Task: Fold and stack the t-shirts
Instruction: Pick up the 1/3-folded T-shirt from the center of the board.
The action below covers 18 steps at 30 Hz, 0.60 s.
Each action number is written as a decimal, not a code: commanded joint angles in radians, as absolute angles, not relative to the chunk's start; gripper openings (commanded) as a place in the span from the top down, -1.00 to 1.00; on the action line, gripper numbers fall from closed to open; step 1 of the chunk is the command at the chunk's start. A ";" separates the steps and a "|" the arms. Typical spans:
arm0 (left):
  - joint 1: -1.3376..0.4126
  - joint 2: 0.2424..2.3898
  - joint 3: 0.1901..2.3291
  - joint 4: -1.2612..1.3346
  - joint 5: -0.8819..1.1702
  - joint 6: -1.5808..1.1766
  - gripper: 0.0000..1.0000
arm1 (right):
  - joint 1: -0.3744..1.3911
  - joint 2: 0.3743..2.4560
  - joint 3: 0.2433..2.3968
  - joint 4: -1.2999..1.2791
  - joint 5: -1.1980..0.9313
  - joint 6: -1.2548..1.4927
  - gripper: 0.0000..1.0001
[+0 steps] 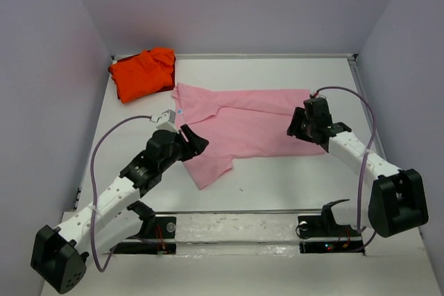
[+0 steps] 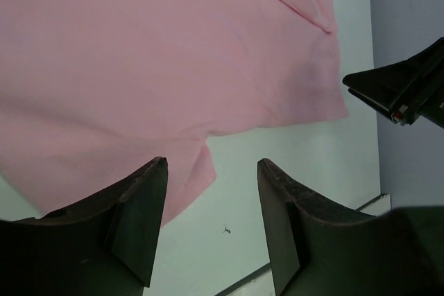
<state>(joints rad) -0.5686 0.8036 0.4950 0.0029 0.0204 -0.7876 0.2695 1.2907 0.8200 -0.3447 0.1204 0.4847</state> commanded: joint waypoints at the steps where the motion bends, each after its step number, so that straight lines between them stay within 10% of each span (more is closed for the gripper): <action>1: -0.678 0.788 0.468 -0.055 -0.122 -0.888 -0.26 | 0.273 1.197 0.763 -0.357 0.253 0.583 -0.15; 18: -1.038 0.926 0.420 -0.287 -0.531 -1.097 -0.25 | 0.273 1.276 0.825 -0.565 0.522 0.641 -0.16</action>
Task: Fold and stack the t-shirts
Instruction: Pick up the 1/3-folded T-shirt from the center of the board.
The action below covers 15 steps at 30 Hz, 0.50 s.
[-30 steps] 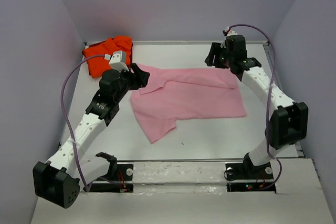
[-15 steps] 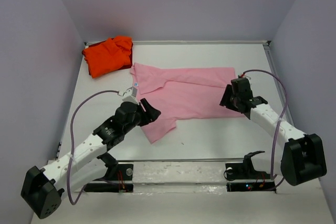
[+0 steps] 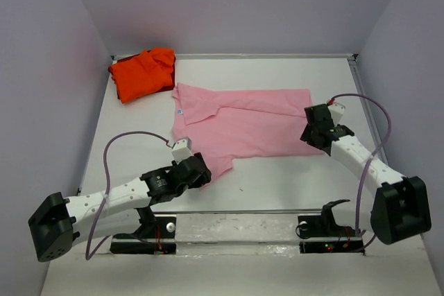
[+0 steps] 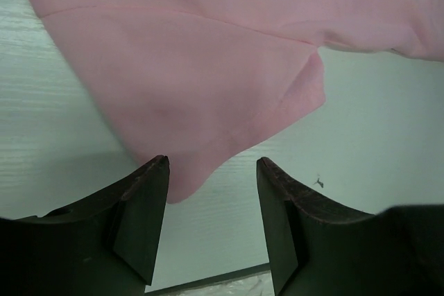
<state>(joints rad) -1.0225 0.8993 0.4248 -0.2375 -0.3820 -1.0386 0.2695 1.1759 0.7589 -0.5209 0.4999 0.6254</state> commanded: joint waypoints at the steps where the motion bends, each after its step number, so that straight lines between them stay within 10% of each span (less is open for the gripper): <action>1: -1.039 0.934 0.419 -0.288 -0.538 -1.098 -0.25 | 0.273 1.305 0.828 -0.560 0.519 0.638 -0.15; 15: -1.091 1.135 0.489 -0.327 -0.580 -1.127 -0.25 | 0.282 1.365 0.861 -0.520 0.468 0.609 -0.12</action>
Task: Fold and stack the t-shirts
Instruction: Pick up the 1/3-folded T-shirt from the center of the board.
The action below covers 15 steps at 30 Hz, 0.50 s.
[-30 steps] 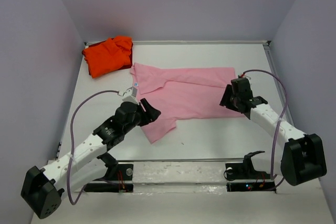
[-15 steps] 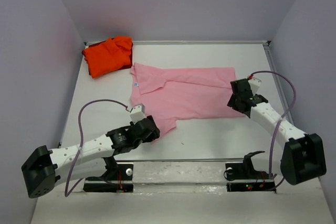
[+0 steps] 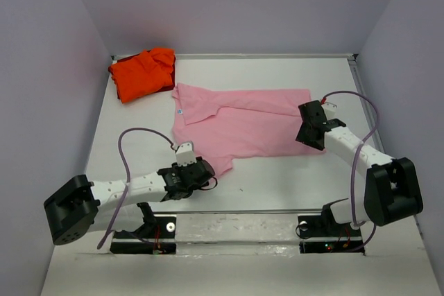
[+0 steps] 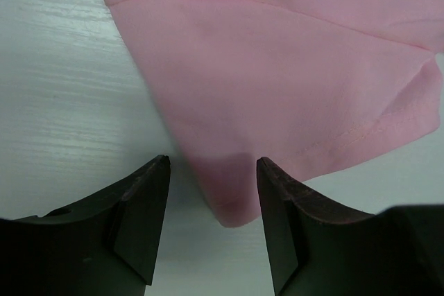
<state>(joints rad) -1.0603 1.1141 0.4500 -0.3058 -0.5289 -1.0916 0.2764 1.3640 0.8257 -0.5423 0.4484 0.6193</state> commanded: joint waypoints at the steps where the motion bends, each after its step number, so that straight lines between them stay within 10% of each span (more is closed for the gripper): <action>1: -1.103 1.138 0.494 -0.325 -0.577 -1.132 -0.25 | 0.282 1.371 0.859 -0.517 0.459 0.611 -0.12; 15: -1.157 1.181 0.523 -0.311 -0.505 -1.094 0.27 | 0.282 1.356 0.867 -0.517 0.437 0.618 -0.12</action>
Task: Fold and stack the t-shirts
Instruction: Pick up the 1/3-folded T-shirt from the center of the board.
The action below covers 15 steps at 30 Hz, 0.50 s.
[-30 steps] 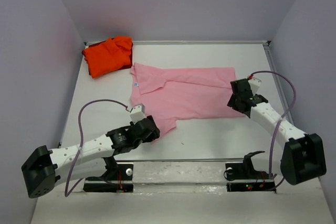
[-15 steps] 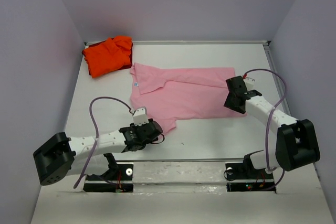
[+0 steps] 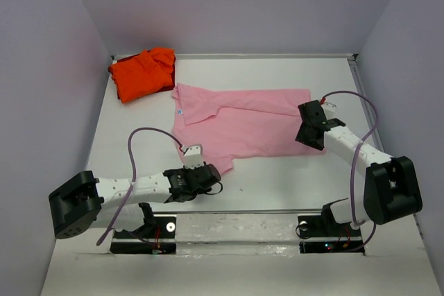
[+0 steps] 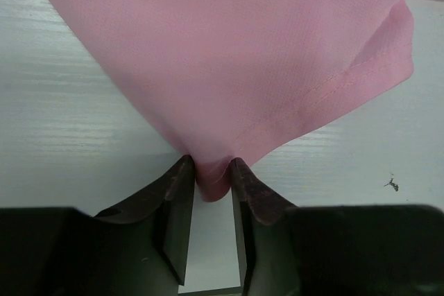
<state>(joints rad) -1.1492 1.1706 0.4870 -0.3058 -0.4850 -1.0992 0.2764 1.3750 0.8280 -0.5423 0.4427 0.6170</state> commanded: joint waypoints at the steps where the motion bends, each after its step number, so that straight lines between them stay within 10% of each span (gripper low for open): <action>1: -1.157 1.180 0.523 -0.314 -0.500 -1.091 0.37 | 0.282 1.356 0.865 -0.520 0.439 0.615 -0.12; 8: -1.158 1.161 0.512 -0.308 -0.500 -1.082 1.00 | 0.282 1.411 0.877 -0.578 0.552 0.584 -0.16; 15: -1.158 1.140 0.517 -0.279 -0.518 -1.019 1.00 | 0.282 1.514 0.928 -0.659 0.594 0.588 -0.17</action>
